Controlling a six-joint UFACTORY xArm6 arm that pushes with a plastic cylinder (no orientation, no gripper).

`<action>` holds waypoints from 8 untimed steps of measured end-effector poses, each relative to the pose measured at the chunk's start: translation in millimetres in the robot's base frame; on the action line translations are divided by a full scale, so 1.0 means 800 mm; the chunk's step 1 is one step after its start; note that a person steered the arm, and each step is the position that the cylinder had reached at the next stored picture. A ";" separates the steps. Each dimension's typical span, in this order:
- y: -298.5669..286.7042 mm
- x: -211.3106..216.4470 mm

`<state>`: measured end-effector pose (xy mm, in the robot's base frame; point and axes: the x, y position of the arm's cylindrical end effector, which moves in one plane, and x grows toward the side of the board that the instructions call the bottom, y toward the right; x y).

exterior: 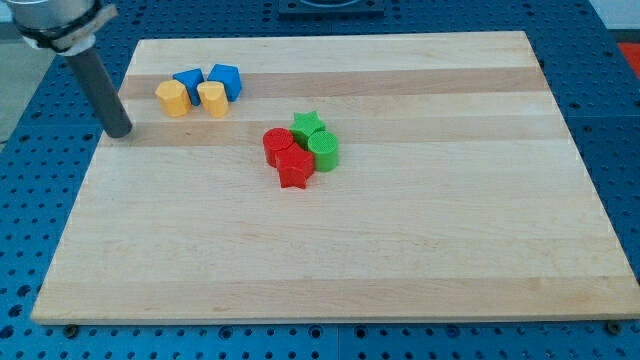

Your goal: Place the yellow hexagon close to the yellow heart

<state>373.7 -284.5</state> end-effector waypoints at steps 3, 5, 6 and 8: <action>0.079 -0.048; 0.041 -0.026; 0.076 0.070; 0.308 0.222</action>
